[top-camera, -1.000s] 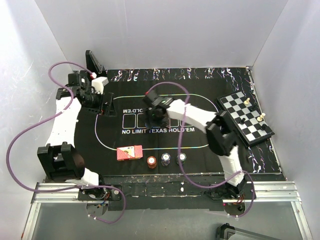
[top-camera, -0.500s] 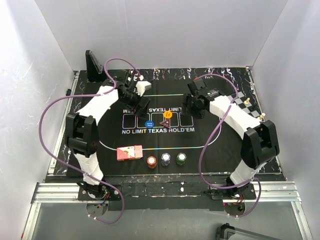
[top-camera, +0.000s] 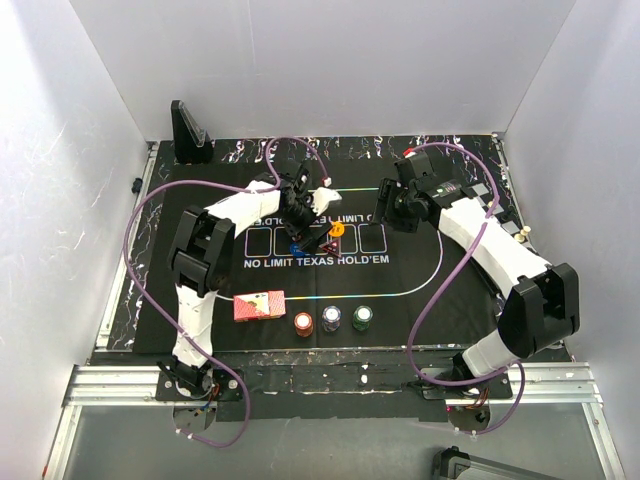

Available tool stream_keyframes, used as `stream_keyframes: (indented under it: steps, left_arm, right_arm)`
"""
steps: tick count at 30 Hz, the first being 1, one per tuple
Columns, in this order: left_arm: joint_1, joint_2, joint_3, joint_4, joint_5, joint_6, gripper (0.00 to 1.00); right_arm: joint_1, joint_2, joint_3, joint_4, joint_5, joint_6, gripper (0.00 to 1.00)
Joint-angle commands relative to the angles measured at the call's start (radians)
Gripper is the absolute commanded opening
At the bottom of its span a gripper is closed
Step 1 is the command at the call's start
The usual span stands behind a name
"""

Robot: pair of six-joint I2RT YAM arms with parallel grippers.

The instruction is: Distribute texas hold em gaming equipment

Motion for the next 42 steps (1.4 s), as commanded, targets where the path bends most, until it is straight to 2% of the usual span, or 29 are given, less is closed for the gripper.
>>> stream_keyframes:
  steps: [1, 9, 17, 21, 25, 31, 42]
  left_arm:
    - [-0.018, -0.015, -0.002, 0.055, -0.056, 0.048, 0.94]
    - [-0.026, -0.034, -0.069, 0.071, -0.067, 0.069, 0.65]
    - [-0.032, -0.043, -0.105, 0.082, -0.077, 0.072, 0.59]
    - [-0.032, -0.050, -0.108, 0.075, -0.079, 0.077, 0.43]
    - [-0.032, -0.078, -0.138, 0.075, -0.087, 0.079, 0.37]
    - [-0.018, -0.138, -0.198, 0.087, -0.113, 0.065, 0.37]
    - [0.088, -0.253, -0.361, 0.104, -0.159, 0.123, 0.38]
  right_arm:
    - [-0.006, -0.011, -0.014, 0.030, -0.037, 0.009, 0.65]
    - [-0.005, 0.002, -0.014, 0.044, -0.037, 0.005, 0.58]
    - [-0.005, 0.005, -0.009, 0.054, -0.038, 0.005, 0.56]
    - [-0.005, -0.003, -0.012, 0.052, -0.037, 0.006, 0.54]
    - [-0.005, -0.001, -0.011, 0.047, -0.035, 0.000, 0.54]
    - [-0.005, 0.006, -0.009, 0.050, -0.035, -0.002, 0.53]
    - [-0.007, 0.022, -0.012, 0.066, -0.038, 0.000, 0.51]
